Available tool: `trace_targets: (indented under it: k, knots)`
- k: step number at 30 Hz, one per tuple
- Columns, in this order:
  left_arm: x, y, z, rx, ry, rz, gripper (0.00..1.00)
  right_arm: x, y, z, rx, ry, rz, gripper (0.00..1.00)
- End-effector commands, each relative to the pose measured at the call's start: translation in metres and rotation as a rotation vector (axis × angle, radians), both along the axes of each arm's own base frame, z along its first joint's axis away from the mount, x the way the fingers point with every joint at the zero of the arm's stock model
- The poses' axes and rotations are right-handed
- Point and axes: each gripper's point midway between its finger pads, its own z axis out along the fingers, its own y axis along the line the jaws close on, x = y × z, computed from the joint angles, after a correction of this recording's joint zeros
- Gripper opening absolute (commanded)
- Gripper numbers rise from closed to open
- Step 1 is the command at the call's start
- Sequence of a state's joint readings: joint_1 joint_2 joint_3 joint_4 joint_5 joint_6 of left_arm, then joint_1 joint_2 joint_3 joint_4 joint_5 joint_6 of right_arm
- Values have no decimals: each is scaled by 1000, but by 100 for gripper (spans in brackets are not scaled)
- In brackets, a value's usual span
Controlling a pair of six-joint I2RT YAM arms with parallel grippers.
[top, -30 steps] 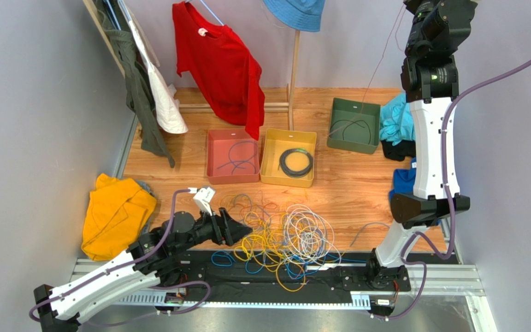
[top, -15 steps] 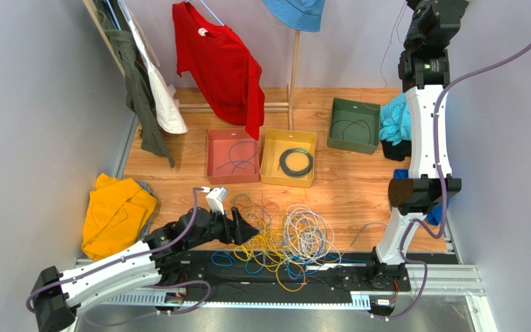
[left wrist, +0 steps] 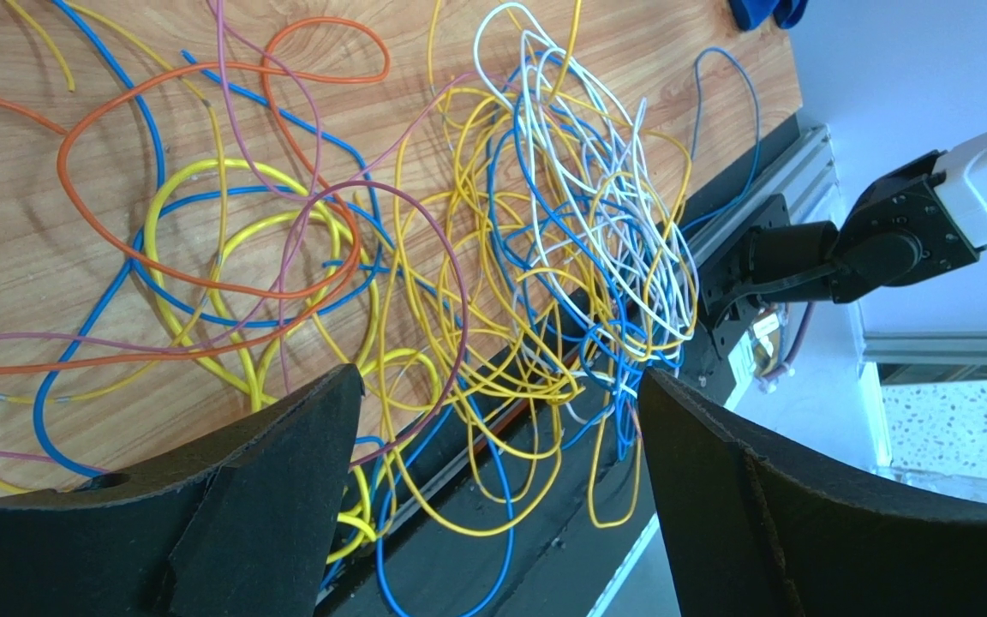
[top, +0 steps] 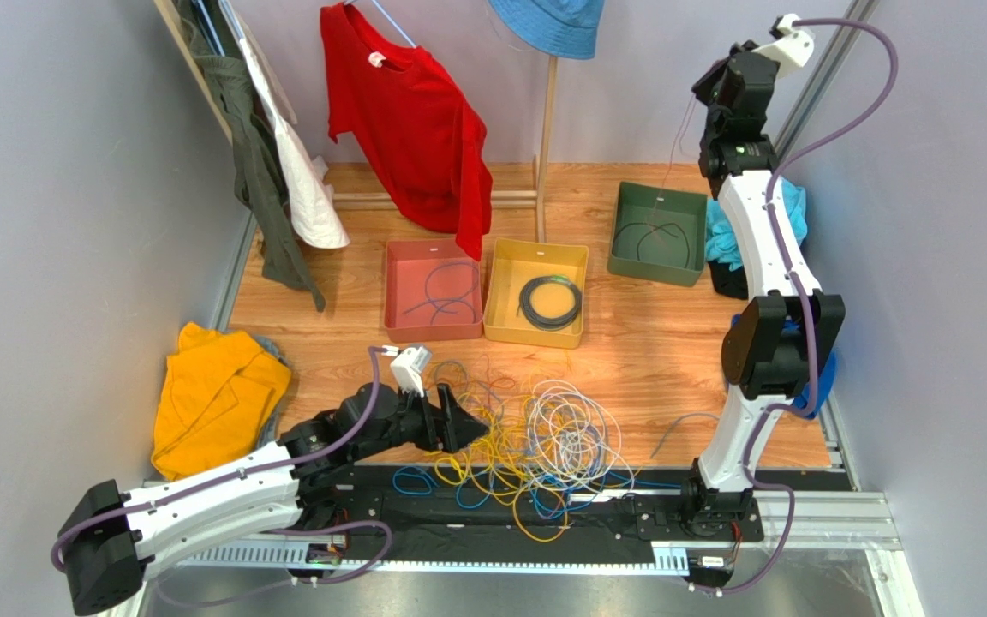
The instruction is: Untangle the cables
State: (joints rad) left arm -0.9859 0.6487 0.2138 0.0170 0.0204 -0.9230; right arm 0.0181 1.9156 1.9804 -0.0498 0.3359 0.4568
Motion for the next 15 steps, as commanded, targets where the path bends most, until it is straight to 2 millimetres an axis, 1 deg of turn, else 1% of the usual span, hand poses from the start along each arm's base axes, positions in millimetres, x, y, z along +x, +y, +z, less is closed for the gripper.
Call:
trace_targets:
  k: [1,3,4,5,6,8,9,10,12,13,15]
  knots:
    - [1,-5,10,-54,-14,-1,88,-4,6,-10,23,-22,40,0]
    - [0,-5,9,-58,-10,-2,88,2,8,-38,14,42,54,0]
    - [0,-4,8,-59,-9,-3,88,7,10,-47,12,67,71,0]
    - [0,-4,6,-59,-9,-1,88,12,13,-78,13,150,81,0]
    - [0,-3,4,-56,-8,3,88,16,15,-93,14,187,90,0]
    - [0,-3,3,-54,-7,5,88,19,15,-117,22,241,91,0]
    - [1,-2,3,-52,-11,5,88,24,17,-135,23,273,98,0]
    - [1,-3,4,-51,-15,3,88,25,17,-141,27,289,101,0]
    - [1,-1,3,-49,-13,8,88,30,22,-165,41,336,124,0]
    - [1,0,3,-51,-17,9,88,30,24,-173,48,352,130,0]
    - [1,1,0,-49,-15,16,88,27,28,-191,68,396,144,0]
